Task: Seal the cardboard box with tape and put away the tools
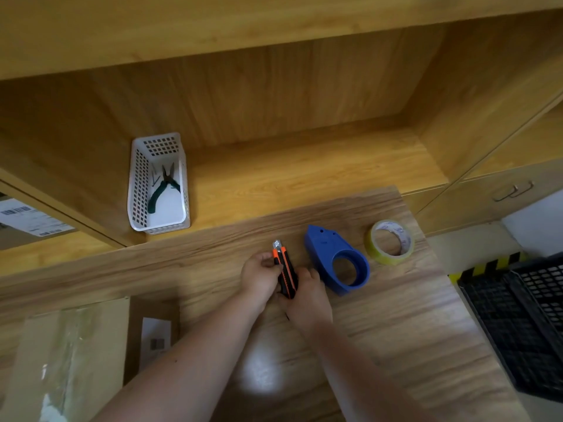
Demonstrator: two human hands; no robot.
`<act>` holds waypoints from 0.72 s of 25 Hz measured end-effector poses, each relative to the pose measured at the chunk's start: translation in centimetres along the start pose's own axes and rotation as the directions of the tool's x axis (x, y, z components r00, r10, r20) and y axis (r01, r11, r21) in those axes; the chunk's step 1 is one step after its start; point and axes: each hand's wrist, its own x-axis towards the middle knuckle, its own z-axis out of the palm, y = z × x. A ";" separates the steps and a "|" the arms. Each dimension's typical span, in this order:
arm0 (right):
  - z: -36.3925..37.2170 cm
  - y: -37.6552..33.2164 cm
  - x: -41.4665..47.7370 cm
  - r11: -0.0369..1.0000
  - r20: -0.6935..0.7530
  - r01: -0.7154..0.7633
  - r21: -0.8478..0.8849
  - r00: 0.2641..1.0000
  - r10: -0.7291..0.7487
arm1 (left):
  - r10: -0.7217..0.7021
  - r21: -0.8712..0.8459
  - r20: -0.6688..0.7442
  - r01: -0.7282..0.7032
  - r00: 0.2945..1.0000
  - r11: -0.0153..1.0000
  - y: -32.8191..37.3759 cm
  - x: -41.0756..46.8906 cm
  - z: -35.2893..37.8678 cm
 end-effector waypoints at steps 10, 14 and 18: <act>0.0 0.1 -0.1 0.996 -0.002 -0.015 -0.088 1.000 0.015 | 0.026 0.016 0.068 -0.027 0.997 1.000 -0.3 -0.7 -0.3; -1.1 -0.1 -0.6 0.999 -0.002 -0.009 -0.045 1.000 0.009 | 0.000 -0.058 0.047 0.002 0.999 0.998 -0.7 -1.1 -1.1; -3.2 -0.9 -1.5 0.999 0.018 0.044 -0.006 0.999 -0.044 | -0.004 -0.065 0.044 0.007 0.999 0.998 0.1 -2.9 -2.9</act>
